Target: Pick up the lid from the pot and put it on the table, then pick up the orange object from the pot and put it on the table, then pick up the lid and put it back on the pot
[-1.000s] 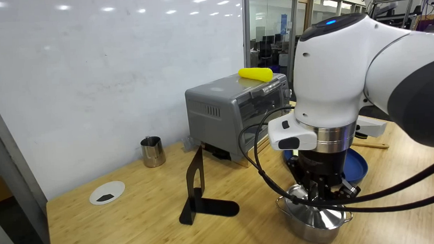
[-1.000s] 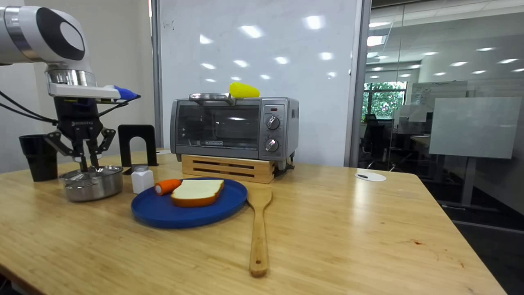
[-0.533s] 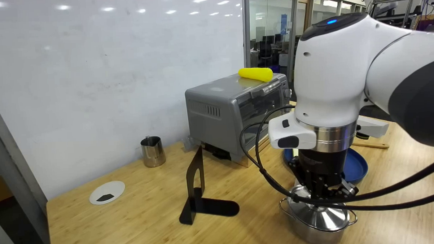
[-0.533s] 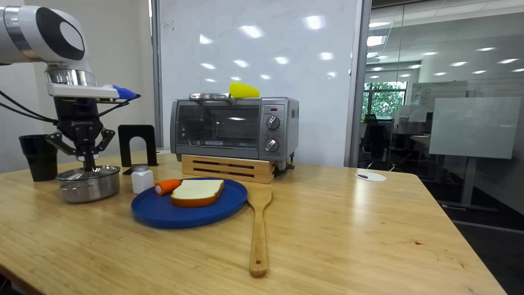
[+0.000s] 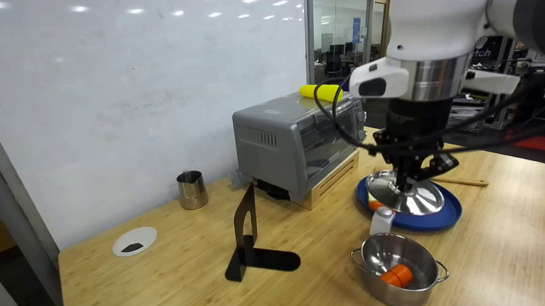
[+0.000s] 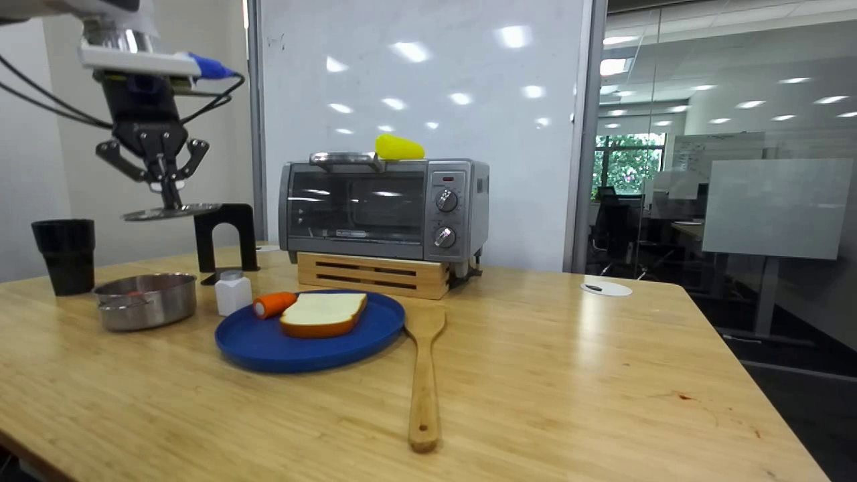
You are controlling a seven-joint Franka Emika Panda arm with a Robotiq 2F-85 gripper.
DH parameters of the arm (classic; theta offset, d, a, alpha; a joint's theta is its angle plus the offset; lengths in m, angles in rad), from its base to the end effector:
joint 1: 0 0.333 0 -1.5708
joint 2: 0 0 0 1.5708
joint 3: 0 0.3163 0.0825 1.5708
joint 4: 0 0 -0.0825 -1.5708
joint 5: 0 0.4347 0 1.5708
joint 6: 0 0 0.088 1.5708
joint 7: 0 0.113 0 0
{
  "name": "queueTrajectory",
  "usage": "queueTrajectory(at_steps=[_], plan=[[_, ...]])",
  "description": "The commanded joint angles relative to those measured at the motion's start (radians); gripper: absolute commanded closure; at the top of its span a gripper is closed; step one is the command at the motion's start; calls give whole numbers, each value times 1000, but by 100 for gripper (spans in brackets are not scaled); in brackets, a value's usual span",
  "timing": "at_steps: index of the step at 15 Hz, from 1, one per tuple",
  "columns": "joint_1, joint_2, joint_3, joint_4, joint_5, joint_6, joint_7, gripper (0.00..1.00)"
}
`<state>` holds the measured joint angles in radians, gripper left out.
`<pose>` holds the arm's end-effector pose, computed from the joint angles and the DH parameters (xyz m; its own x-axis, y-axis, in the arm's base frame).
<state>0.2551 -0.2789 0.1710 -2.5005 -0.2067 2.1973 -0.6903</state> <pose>0.4358 0.1861 0.3462 0.3370 0.9267 -0.1664 0.9389 -0.3176 0.1329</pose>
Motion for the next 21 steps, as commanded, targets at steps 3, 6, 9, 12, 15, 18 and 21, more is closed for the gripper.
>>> queueTrajectory(at_steps=[3,6,9,12,15,18,21], plan=[[-139,-94,-177,39,-20,-112,4,99],[-238,-61,-299,67,-27,-80,0,99],[-325,3,-407,127,-5,-65,1,99],[-388,81,-477,197,35,-54,37,99],[-433,167,-510,256,86,-20,109,99],[-464,258,-518,306,137,27,202,99],[-490,355,-512,362,192,47,256,99]])
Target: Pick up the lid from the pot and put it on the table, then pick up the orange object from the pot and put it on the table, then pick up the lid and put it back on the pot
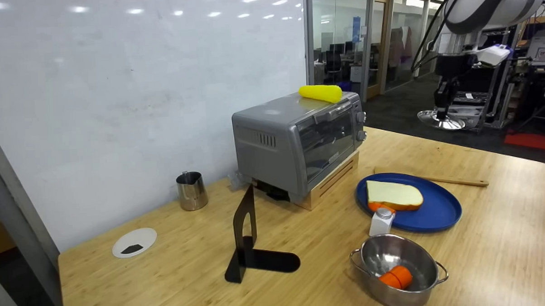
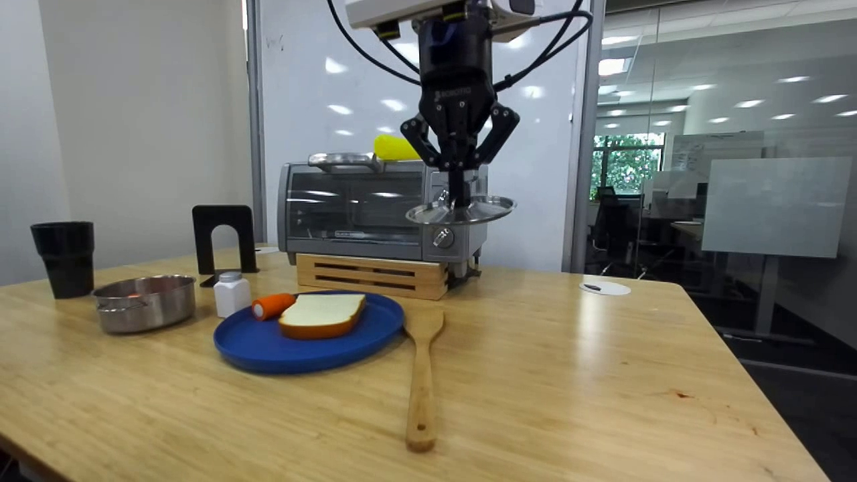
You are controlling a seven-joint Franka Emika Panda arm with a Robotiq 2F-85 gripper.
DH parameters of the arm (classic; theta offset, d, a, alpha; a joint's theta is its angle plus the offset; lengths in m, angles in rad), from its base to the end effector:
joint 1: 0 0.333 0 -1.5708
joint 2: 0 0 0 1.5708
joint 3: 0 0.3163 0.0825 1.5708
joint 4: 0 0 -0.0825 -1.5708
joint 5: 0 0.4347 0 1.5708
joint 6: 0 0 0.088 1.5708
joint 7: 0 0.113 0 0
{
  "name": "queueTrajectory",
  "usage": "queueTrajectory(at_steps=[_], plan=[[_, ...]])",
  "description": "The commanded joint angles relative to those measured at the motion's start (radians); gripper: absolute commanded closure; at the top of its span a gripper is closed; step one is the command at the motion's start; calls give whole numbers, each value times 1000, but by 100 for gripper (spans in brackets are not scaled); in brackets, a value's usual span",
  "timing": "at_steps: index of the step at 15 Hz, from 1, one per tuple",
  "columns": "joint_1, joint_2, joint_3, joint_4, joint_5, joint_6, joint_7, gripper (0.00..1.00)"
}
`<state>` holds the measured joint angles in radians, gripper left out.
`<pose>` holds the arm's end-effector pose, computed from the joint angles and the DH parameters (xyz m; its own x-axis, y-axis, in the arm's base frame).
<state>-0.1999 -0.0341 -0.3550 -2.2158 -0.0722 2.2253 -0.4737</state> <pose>0.4813 -0.3017 0.3599 0.9992 -0.0380 0.0147 -0.0389 -0.9974 0.0605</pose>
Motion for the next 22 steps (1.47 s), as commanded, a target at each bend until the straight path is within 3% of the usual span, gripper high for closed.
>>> queueTrajectory(at_steps=[1,6,12,22], plan=[[-43,143,18,97,79,21,48,99],[-91,297,45,177,158,13,82,99],[-131,422,80,230,161,16,133,99],[-165,500,109,250,158,18,179,99]])
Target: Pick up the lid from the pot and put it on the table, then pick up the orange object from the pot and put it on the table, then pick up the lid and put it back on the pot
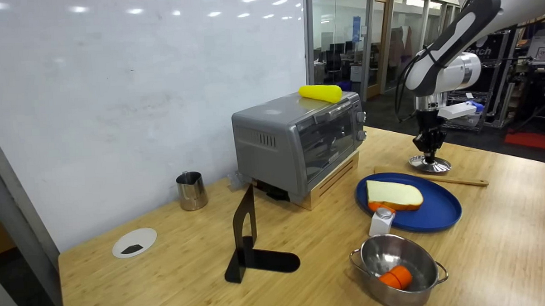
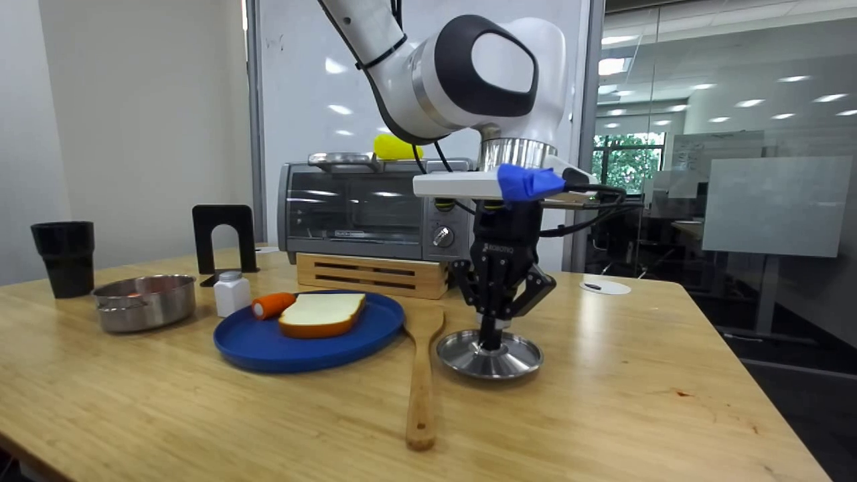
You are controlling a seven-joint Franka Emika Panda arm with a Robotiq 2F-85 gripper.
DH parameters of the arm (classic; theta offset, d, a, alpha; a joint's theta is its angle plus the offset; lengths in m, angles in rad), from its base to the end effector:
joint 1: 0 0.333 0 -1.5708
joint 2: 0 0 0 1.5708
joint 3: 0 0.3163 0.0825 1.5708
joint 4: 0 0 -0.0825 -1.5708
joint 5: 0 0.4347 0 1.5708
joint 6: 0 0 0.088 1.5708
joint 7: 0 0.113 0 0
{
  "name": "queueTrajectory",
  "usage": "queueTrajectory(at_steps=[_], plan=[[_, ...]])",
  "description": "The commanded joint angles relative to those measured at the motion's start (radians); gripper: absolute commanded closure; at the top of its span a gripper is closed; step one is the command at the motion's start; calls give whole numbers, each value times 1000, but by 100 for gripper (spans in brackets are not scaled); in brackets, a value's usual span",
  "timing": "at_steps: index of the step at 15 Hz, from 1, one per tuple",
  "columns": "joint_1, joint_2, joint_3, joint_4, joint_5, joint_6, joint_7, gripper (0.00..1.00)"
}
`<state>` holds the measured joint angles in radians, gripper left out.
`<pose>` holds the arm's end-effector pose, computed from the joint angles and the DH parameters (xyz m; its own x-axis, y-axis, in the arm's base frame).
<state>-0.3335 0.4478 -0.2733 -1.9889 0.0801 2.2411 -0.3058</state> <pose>0.5124 -0.3538 0.1866 0.9257 -0.3296 -0.1855 -0.3338 -0.9426 0.0087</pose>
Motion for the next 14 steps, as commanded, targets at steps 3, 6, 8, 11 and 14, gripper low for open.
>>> queueTrajectory(at_steps=[3,6,8,11,14], plan=[[-32,23,30,25,1,5,16,99],[-26,20,32,22,-7,11,21,72],[-18,2,36,15,-15,2,20,65],[14,-63,40,0,-53,-59,37,45],[76,-199,56,-49,-125,-146,64,23]])
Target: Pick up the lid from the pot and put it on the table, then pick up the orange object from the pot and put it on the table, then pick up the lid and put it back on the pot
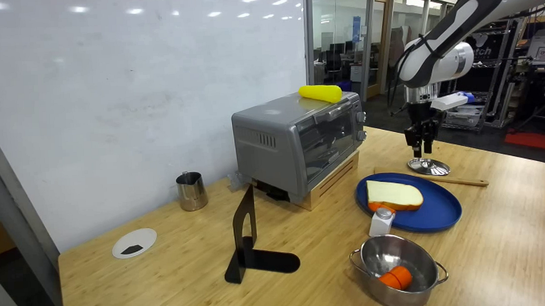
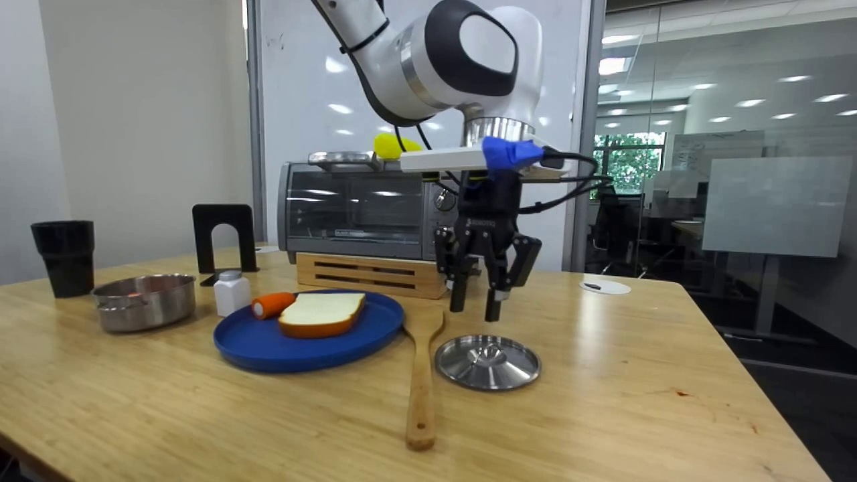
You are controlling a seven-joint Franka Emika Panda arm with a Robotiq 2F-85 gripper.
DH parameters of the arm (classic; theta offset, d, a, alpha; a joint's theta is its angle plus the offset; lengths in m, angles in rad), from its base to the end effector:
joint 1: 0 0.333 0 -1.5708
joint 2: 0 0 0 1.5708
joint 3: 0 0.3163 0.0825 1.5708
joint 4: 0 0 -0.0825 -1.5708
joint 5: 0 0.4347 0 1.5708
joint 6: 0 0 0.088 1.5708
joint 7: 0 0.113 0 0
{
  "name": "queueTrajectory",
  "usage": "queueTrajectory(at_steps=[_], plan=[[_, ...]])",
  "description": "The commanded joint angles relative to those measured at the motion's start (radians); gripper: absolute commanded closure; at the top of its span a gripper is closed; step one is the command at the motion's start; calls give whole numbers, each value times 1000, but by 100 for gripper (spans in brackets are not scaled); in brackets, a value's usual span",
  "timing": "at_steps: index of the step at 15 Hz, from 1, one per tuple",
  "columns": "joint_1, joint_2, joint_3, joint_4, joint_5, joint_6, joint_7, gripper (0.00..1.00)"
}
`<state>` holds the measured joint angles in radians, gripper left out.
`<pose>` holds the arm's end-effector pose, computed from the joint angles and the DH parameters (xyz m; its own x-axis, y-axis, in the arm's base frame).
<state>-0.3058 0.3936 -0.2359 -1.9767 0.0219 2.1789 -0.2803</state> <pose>0.5370 -0.3214 0.2182 0.9462 -0.2603 -0.1924 -0.2610 -0.9651 0.0219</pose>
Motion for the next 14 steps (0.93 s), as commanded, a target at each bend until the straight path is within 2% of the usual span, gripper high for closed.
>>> queueTrajectory(at_steps=[1,3,4,8,14], plan=[[69,-176,28,-62,-96,-117,39,16],[116,-256,64,-84,-149,-162,16,3],[143,-294,87,-101,-172,-175,8,0],[261,-393,198,-141,-194,-240,6,0],[459,-426,388,-205,-164,-212,6,0]])
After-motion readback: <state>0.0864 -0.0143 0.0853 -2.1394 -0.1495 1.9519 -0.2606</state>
